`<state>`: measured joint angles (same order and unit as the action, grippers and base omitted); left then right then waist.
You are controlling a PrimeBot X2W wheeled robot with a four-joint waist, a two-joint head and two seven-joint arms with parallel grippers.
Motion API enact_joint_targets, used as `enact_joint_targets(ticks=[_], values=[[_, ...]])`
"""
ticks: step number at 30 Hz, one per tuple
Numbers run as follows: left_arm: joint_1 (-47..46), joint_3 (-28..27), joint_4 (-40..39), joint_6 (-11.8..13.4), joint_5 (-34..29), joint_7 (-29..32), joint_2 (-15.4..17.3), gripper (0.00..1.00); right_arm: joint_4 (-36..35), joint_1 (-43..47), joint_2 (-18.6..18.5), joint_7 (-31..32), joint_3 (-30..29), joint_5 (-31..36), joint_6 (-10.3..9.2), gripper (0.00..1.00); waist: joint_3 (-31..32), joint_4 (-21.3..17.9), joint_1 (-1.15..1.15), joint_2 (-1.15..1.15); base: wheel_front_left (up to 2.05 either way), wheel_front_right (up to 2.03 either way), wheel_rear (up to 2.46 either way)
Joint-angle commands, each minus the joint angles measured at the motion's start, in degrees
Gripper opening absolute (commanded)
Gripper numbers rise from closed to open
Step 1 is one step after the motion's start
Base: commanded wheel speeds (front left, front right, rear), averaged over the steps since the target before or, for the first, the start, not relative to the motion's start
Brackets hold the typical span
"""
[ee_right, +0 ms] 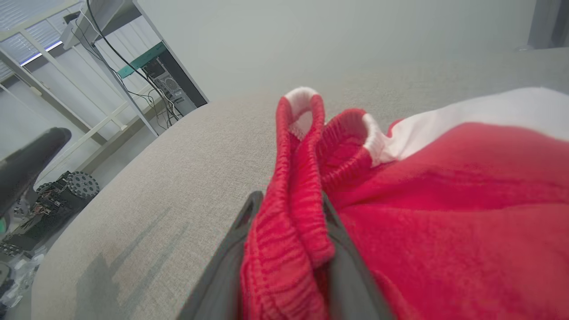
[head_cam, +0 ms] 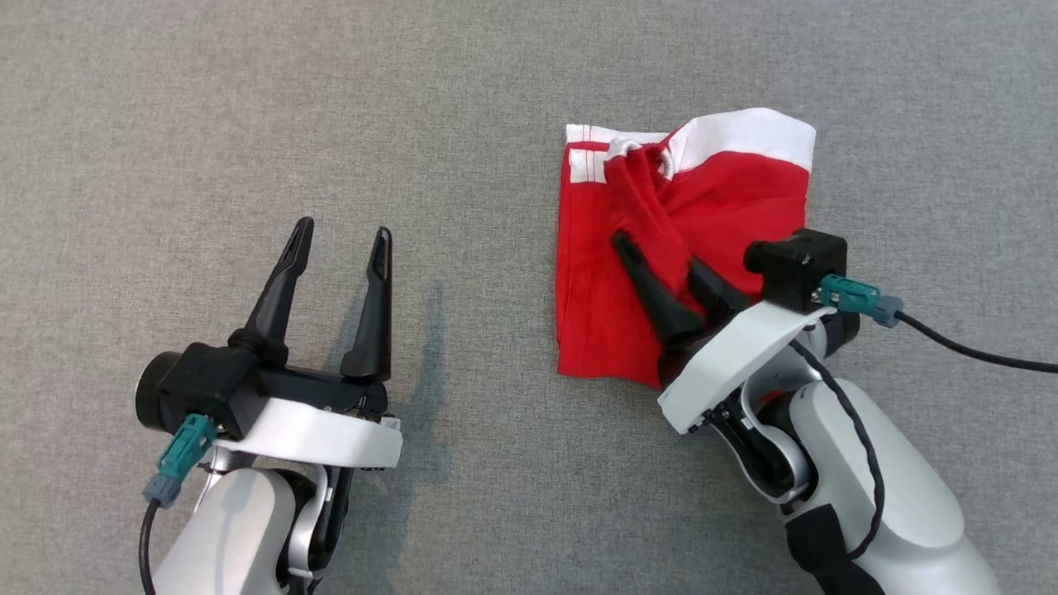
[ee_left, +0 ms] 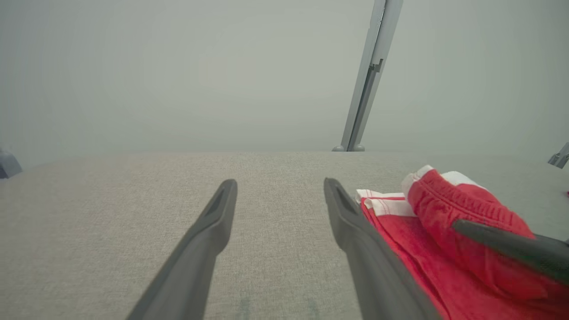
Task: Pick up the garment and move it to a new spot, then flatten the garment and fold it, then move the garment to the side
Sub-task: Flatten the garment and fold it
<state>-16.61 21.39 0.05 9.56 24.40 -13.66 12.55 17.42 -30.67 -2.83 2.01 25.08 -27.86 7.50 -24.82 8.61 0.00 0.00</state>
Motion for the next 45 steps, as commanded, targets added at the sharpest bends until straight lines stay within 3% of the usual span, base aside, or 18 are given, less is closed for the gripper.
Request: enact_joint_targets(ticks=[1, 11, 18, 24, 28, 45], values=[[-0.7, -0.3, 0.4, -0.1, 0.0, -0.4, 0.3, 1.00, 0.2, -1.0, -0.3, -1.3, 0.8, -0.2, -0.02, 1.00, 0.0, 0.0, 0.00, 0.00, 0.00, 0.00, 0.00], [0.4, -1.0, 1.0, 0.6, -0.2, -0.7, 0.7, 1.00, -5.3, 1.8, -1.6, -8.1, 1.7, 4.5, -0.02, 1.00, 1.5, -2.2, 0.00, 0.00, 0.00, 0.00, 0.00], [2.0, -2.7, 1.2, 1.9, 0.1, -0.5, 2.4, 1.00, -13.3, 8.5, -3.4, -10.9, -10.4, 9.6, -0.02, 1.00, 4.1, -4.7, 0.00, 0.00, 0.00, 0.00, 0.00], [4.2, -4.7, 0.4, 3.2, 0.7, -0.1, 4.3, 1.00, -17.7, 15.3, -3.7, -8.3, -22.7, 12.5, -0.02, 1.00, 6.6, -6.2, 0.00, 0.00, 0.00, 0.00, 0.00], [6.0, -5.4, -0.5, 3.8, 1.1, 0.2, 5.1, 1.00, -19.6, 18.6, -3.2, -6.4, -27.1, 13.4, -0.02, 1.00, 8.5, -6.6, 0.00, 0.00, 0.00, 0.00, 0.00], [13.2, -3.3, -3.2, 5.8, 0.0, 4.3, 7.6, 1.00, -24.8, 29.8, -2.0, -1.4, -28.8, 14.3, -0.02, 1.00, 18.8, -6.2, 0.00, 0.00, 0.00, 0.00, 0.00]])
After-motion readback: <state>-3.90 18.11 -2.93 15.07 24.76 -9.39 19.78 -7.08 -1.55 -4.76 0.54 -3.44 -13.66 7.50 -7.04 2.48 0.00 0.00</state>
